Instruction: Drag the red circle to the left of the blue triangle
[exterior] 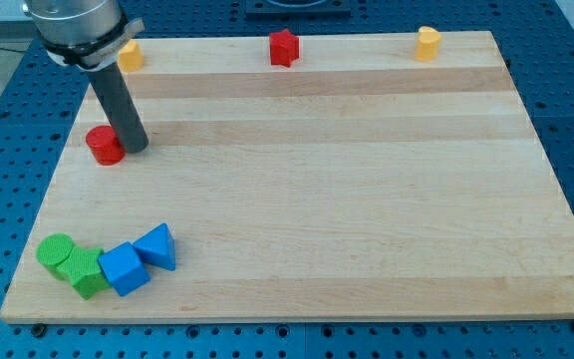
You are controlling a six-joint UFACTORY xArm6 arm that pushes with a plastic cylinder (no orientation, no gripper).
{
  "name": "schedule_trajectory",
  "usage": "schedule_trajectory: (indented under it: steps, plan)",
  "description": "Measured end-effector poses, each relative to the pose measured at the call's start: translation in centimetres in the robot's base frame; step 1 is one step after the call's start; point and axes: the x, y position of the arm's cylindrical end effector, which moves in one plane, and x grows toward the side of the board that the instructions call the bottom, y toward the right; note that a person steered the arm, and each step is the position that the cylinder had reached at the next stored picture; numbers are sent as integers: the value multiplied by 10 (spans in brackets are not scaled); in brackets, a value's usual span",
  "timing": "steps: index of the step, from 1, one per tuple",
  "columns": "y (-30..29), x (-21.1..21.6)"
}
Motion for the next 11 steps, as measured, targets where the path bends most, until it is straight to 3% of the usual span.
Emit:
schedule_trajectory:
  steps: [1, 2, 3, 5, 7, 11]
  plan:
    - [-12, -33]
    - [-56, -28]
    - [-60, -3]
    - [-12, 7]
    - [3, 3]
    - [20, 45]
